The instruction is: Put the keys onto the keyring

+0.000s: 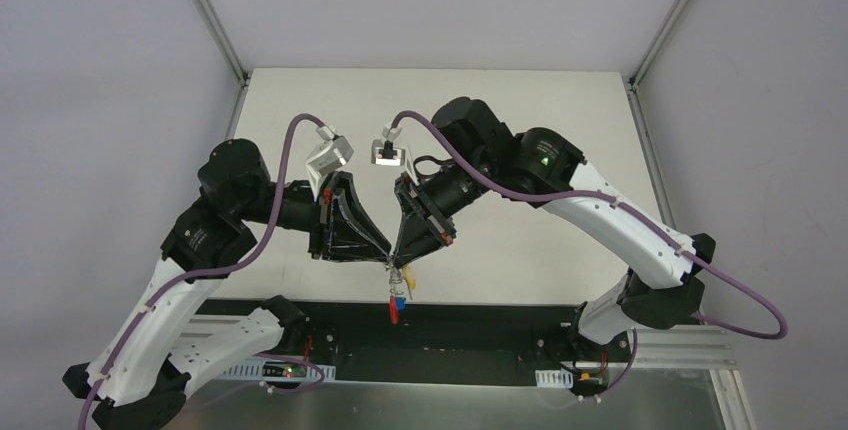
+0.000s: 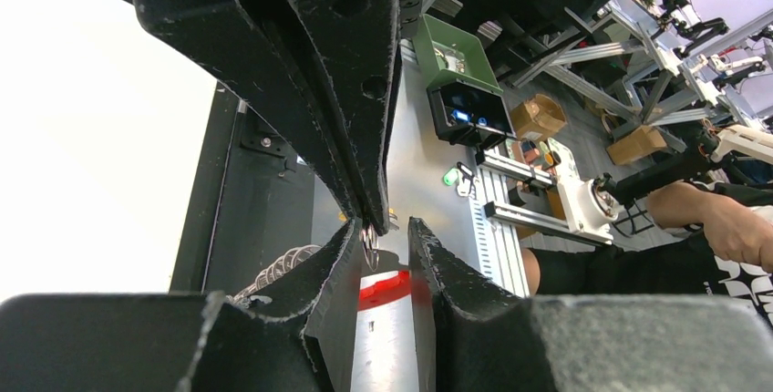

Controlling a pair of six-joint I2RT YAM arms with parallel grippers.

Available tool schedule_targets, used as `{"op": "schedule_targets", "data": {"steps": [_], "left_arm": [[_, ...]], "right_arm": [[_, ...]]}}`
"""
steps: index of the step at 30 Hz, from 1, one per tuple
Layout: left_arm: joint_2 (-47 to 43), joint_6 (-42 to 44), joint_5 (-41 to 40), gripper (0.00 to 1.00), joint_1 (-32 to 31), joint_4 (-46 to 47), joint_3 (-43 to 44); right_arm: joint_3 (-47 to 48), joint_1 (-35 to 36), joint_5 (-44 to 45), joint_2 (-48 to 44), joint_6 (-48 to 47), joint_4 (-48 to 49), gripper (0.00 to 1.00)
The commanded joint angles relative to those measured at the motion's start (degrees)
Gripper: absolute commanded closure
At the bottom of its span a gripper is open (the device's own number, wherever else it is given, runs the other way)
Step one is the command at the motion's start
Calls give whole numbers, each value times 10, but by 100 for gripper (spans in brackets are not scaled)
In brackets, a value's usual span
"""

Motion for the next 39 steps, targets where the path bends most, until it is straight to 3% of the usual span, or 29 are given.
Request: {"op": "schedule_targets", "data": {"steps": [1,14,21,29,39], "left_arm": [[-1,5,22,77,-2,5,16],[9,6,29,83,-2,3,16],[15,6,34,100,-2,2,16],[13,49,-7,100,-2,-13,24],[-6,131,-81,100,-2,-28,55]], "right_arm": [[35,3,3,-2,11,22,100],[35,3,10,-4,9,21,100],[34,3,15,-7,7,22,100],[16,4,47,-24,16,39,100],[-83,5,168,-133,8,150,66]]}}
